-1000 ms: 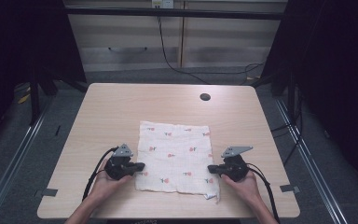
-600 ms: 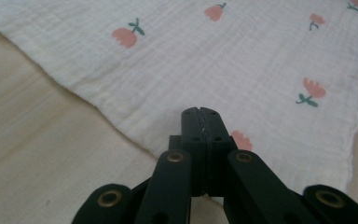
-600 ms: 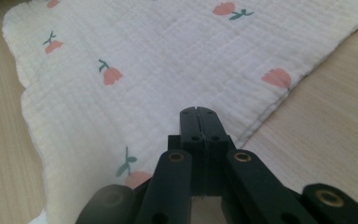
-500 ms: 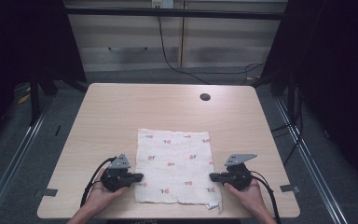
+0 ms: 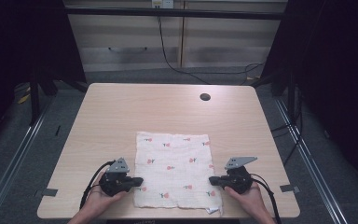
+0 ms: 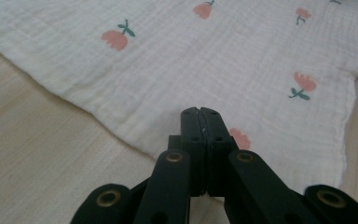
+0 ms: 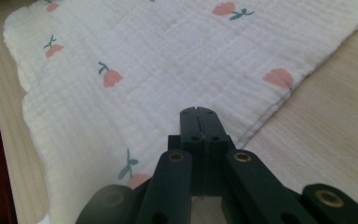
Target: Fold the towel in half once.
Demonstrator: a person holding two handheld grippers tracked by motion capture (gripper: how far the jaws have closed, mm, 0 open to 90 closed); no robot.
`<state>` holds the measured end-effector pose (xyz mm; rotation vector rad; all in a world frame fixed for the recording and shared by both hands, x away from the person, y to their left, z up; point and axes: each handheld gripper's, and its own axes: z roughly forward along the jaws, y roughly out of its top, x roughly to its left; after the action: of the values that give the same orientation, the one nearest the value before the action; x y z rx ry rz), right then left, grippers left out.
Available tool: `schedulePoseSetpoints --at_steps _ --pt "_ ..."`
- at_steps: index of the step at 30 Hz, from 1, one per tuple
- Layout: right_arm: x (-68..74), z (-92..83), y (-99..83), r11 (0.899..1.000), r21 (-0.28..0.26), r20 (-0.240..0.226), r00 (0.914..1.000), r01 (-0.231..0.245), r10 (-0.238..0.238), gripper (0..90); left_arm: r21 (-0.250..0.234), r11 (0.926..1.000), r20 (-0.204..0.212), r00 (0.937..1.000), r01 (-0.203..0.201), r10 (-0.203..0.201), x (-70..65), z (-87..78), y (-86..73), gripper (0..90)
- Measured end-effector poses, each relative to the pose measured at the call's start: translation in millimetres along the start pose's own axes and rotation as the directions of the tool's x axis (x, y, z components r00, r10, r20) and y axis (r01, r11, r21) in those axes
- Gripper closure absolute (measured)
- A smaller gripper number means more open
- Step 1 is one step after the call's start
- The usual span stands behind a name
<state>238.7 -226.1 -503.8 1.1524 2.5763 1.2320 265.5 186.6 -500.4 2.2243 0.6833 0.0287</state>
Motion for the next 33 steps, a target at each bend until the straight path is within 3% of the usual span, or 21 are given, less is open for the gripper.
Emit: schedulePoseSetpoints --at_steps 3,10,15,18,22,24,25,27,29,33 --pt "1.5 -0.5 0.0 1.0 0.007 0.006 1.0 -0.002 0.002 90.0 0.008 0.9999 0.001 0.9999 -0.011 0.011 -4.6 -3.4 -3.3 88.5" --pt "12.8 -1.8 -1.4 0.999 0.034 0.004 0.9999 0.014 -0.014 90.0 0.001 0.9999 0.02 0.9997 0.013 -0.013 -6.4 -7.8 -8.4 82.1" --pt "9.1 -5.4 4.7 1.0 -0.019 -0.016 0.9998 0.01 -0.01 84.7 -0.029 0.9992 0.023 0.9993 0.029 -0.028 -6.4 -7.9 0.0 70.9" --pt "0.5 -7.5 15.9 0.999 -0.048 0.016 0.9997 0.018 -0.017 80.2 -0.03 0.999 0.0 0.9995 0.032 -0.032 0.2 -4.7 9.1 67.3" --pt "-18.6 -3.6 31.8 0.999 -0.05 0.051 0.9986 0.013 -0.011 73.6 -0.037 0.9981 -0.029 0.9983 0.051 -0.052 13.1 2.3 21.1 64.9" --pt "-22.4 -2.3 34.7 0.998 -0.058 0.049 0.9988 0.009 -0.006 71.8 -0.039 0.9976 -0.038 0.9976 0.057 -0.059 17.5 4.3 24.6 64.1" --pt "-33.0 1.1 43.9 0.998 -0.07 0.062 0.998 0.0 0.005 68.8 -0.053 0.9958 -0.04 0.9963 0.074 -0.076 23.8 6.0 27.4 64.2" --pt "-42.1 5.7 52.2 0.997 -0.08 0.07 0.9975 -0.002 0.007 67.2 -0.047 0.9956 -0.054 0.9951 0.081 -0.084 29.2 9.4 27.0 64.0" --pt "-48.1 11.8 59.6 0.999 -0.045 0.092 0.9958 -0.002 0.006 65.7 -0.03 0.9966 -0.072 0.9943 0.077 -0.079 31.0 12.3 24.4 63.7" --pt "-58.5 19.0 74.0 0.999 -0.044 0.101 0.9948 -0.008 0.012 65.0 -0.035 0.9966 -0.062 0.9951 0.075 -0.077 31.9 13.0 21.0 63.1"
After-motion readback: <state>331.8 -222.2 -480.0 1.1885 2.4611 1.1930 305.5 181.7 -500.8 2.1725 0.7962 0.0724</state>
